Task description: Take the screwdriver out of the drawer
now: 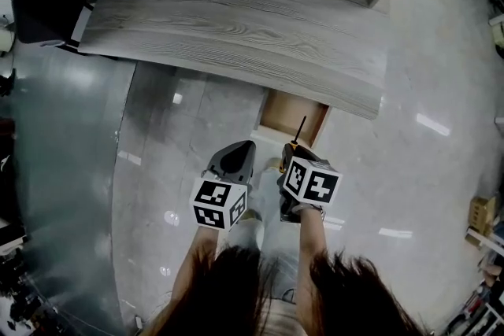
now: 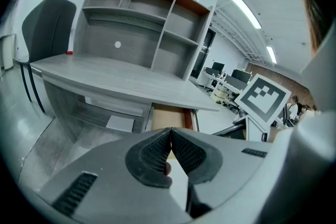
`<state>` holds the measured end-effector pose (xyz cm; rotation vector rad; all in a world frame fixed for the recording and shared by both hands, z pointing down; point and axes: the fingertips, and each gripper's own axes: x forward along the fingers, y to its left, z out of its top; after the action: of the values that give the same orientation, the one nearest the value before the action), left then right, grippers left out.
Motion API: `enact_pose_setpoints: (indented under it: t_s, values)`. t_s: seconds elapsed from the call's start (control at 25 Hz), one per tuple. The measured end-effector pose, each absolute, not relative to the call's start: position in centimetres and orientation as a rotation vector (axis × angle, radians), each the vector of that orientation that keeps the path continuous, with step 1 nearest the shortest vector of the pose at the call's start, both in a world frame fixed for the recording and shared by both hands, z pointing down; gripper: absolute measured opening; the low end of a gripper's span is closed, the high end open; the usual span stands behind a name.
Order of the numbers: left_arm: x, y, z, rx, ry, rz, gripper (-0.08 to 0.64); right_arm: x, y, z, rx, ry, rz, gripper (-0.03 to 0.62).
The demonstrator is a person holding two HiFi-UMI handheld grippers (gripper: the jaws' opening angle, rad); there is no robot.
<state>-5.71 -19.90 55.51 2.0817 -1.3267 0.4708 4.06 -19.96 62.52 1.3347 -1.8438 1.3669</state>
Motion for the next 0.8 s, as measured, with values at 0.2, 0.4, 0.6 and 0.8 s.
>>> enact_pose_setpoints:
  t_s: [0.2, 0.4, 0.6, 0.8]
  values:
    - [-5.6, -19.1, 53.1, 2.110, -1.334, 0.451, 0.017, 4.3, -19.8, 59.3, 1.370, -1.898, 1.289, 0.083]
    - [-5.5, -17.6, 50.9, 2.135, -1.331, 0.433, 0.017, 4.5, -18.8, 56.1, 1.422, -1.964, 1.257, 0.083]
    - [-5.6, -16.3, 48.4, 2.181, -1.323, 0.417, 0.017, 4.2, -17.7, 53.3, 1.462, -2.056, 1.152, 0.083]
    - [-5.7, -14.9, 46.0, 2.228, -1.316, 0.403, 0.017, 3.9, -16.4, 50.2, 1.489, -2.085, 1.091, 0.083]
